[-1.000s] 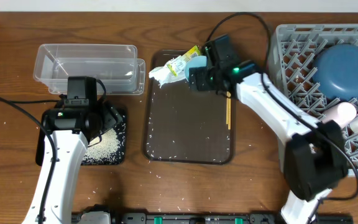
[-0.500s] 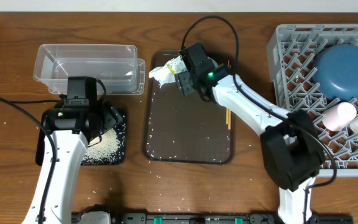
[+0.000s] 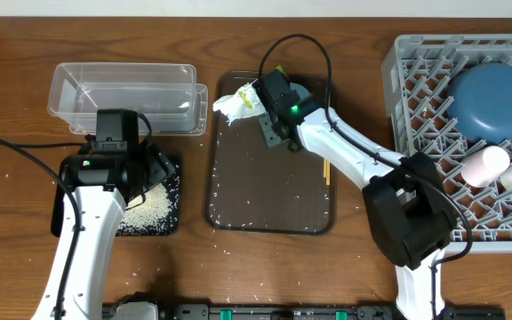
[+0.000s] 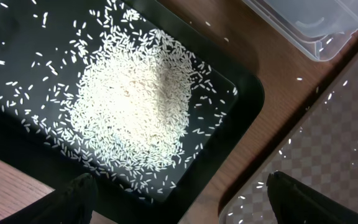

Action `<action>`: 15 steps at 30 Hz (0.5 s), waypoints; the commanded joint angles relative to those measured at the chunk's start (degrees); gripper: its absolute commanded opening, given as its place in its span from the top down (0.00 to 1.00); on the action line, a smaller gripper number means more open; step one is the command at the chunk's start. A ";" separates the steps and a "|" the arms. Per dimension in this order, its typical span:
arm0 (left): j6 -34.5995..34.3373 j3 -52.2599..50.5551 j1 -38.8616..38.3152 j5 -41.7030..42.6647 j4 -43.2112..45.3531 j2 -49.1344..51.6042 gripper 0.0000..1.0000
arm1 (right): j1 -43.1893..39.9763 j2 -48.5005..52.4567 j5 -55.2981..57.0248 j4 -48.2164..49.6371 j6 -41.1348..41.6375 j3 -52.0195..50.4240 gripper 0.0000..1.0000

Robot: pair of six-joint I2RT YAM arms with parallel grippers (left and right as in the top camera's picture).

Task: Sort waste into correct bins and load items into the dishwasher rack
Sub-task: 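Lower the right gripper and close it on the light-blue bowl rim, then lift the light-blue bowl and carry it right toward the rack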

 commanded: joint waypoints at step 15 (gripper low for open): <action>0.76 0.90 0.28 -0.70 -0.22 0.26 0.10 | 2.01 0.00 -2.69 -11.10 0.02 1.60 0.59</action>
